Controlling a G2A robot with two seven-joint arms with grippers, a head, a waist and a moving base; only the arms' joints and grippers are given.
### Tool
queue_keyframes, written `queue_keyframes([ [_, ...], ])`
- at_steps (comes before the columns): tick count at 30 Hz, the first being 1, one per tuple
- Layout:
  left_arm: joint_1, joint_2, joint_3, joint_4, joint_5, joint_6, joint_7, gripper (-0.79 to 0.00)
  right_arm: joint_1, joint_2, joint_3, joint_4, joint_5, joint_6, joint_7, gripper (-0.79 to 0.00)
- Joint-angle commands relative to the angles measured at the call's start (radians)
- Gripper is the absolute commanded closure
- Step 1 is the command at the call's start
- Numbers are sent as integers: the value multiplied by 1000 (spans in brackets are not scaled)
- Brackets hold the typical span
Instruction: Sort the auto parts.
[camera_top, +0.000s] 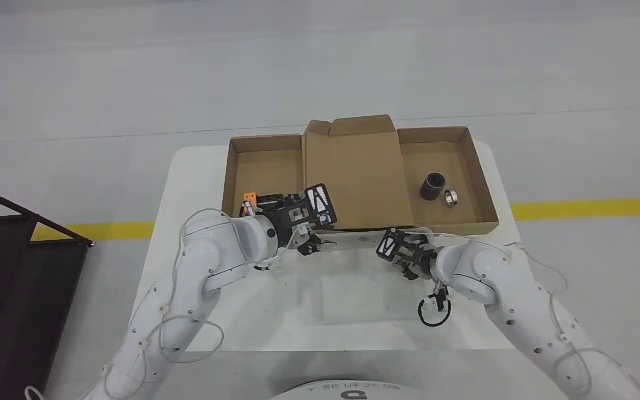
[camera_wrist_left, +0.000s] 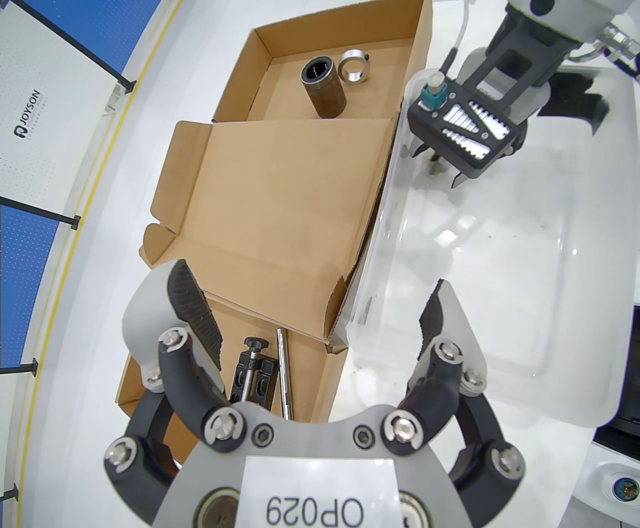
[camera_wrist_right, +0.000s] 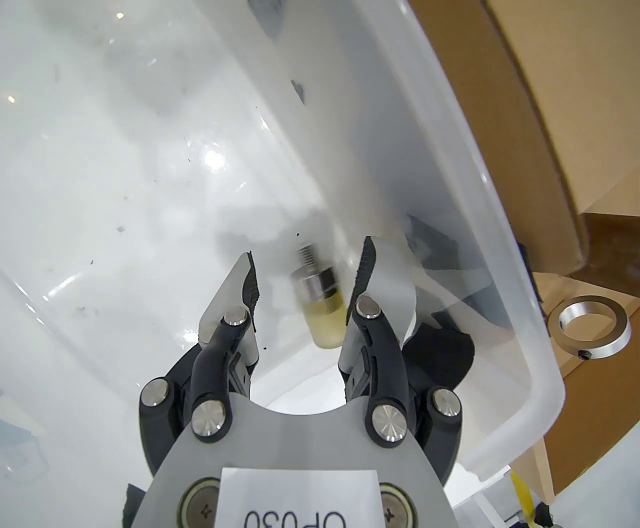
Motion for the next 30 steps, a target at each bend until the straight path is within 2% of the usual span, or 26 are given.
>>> queue_keyframes([
  [1, 0, 0, 0, 0, 0, 0, 0, -785, 7, -1, -1, 5, 7, 1, 5, -299],
  [2, 0, 0, 0, 0, 0, 0, 0, -785, 10, -2, -3, 7, 10, 0, 9, -265],
  [3, 0, 0, 0, 0, 0, 0, 0, -785, 13, -3, -3, 8, 11, 0, 10, -114],
  [4, 0, 0, 0, 0, 0, 0, 0, -785, 15, -3, -3, 8, 11, 0, 8, 0],
  [8, 0, 0, 0, 0, 0, 0, 0, -785, -8, 2, 22, -22, 16, -20, -30, 0],
  [16, 0, 0, 0, 0, 0, 0, 0, -785, -137, 30, 148, -106, 11, -91, -134, 0],
  [18, 0, 0, 0, 0, 0, 0, 0, -785, -159, 34, 157, -118, 1, -97, -132, -246],
  [21, 0, 0, 0, 0, 0, 0, 0, -785, -177, 35, 149, -138, -21, -112, -132, -542],
  [22, 0, 0, 0, 0, 0, 0, 0, -785, -181, 35, 144, -147, -26, -126, -138, -739],
  [23, 0, 0, 0, 0, 0, 0, 0, -785, -182, 36, 142, -151, -29, -136, -144, -785],
  [30, 0, 0, 0, 0, 0, 0, 0, -785, -181, 36, 151, -175, -13, -159, -194, -785],
])
